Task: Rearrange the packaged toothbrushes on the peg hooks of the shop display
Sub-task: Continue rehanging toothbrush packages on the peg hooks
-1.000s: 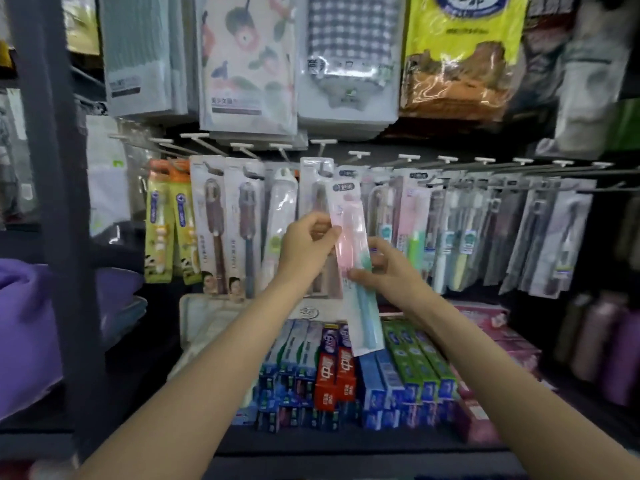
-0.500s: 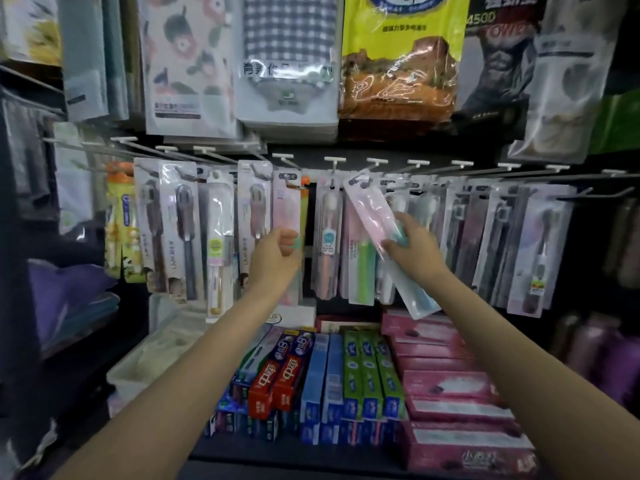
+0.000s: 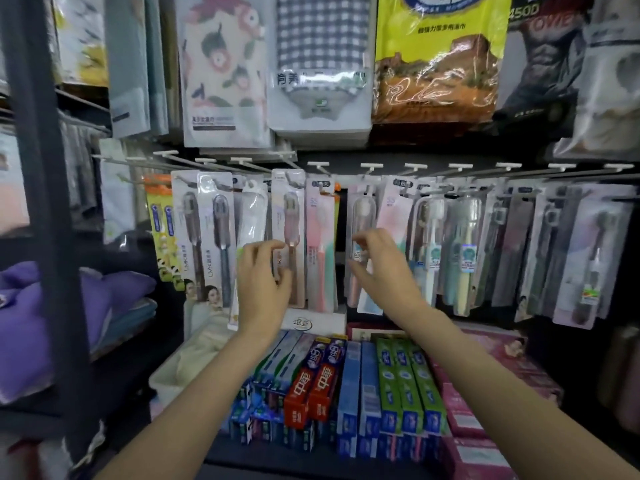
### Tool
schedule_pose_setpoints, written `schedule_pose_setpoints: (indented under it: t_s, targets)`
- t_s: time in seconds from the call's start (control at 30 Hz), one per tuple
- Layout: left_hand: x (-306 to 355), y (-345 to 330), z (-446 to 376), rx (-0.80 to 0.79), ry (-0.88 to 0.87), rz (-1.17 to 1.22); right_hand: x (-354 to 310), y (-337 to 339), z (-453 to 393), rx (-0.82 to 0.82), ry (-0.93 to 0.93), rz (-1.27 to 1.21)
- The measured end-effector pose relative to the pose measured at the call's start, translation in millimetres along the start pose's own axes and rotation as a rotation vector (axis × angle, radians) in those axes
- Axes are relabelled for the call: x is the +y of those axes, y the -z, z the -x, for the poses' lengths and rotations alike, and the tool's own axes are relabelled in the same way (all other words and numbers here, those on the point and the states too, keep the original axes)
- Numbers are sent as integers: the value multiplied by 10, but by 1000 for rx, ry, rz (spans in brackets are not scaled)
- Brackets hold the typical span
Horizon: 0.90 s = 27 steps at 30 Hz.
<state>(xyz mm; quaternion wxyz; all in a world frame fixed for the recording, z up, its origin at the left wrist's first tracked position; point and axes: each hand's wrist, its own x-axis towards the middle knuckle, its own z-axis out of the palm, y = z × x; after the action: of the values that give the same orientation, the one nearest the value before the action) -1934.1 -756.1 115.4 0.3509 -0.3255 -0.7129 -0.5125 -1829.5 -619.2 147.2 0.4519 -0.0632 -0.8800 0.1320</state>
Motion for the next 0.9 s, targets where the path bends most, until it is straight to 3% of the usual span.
schedule_pose_setpoints:
  t_s: [0.07,0.2,0.3,0.5,0.77,0.83,0.9]
  targets:
    - [-108,49,-28,22,-17,-48,-73,-246,-95,-78,-110,-72]
    - [-282,169,-107,56,50,-81,-140,-582,-198,-49,-424,-337]
    - [-406,173,-128,-50,183,89,-125,-721,-197,-31,-564,-451]
    - [-549,206,-162,-172,451,374,-105,-693,-131,-85,-534,-444]
    - [-629,319,-178,-124,390,281,-140,-630,-52,-109,-509,-563]
    - [-623,335,-177,-52,249,91,-265,-704,-49,-105,-498,-510]
    - [-548,330,-178,11,-55,-138,-385,-826,-49,-95,-490,-467]
